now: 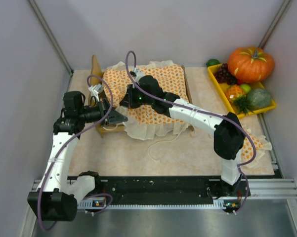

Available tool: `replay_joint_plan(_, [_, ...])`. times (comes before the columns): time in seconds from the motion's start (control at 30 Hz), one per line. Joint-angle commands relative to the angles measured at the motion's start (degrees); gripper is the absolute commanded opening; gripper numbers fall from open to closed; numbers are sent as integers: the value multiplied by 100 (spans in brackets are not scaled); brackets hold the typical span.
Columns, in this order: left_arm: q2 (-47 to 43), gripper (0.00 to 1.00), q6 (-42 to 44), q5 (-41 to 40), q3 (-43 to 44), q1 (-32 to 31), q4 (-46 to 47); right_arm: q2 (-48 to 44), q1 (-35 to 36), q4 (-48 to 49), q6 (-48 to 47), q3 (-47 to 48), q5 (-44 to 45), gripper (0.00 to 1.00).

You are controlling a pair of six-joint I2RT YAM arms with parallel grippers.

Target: Set up the pet bed

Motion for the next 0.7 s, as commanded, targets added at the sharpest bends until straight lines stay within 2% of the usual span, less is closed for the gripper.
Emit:
replay_joint_plan(0.0, [-313,0,-505,1115,11,-43,581,-158,-130,31,-205,-58,683,0])
replay_joint_plan(0.13, [-418,0,-837,1361,-76,-34,841,-158,-130,39,-222,-76,701,0])
replay_joint_plan(0.17, [-453,0,-1151,1414,-111,-34,1216,-167,-130,31,-222,-67,701,0])
replay_joint_plan(0.43, [-524,0,-997,1336,-313,-34,1133,-123,-130,30,-205,-14,666,0])
replay_joint_plan(0.47, [-524,0,-552,1213,-244,-34,923,-123,-130,30,-196,-31,666,0])
replay_joint_plan(0.6, [-252,12,1426,-24,266,-34,-1689,-114,-130,22,-196,-40,666,0])
replay_joint_plan(0.63, [-95,24,2004,-645,328,-34,-2098,-114,-130,22,-196,-49,666,0])
replay_joint_plan(0.67, [-24,29,2201,-956,407,-34,-2381,-114,-130,22,-196,-58,675,0])
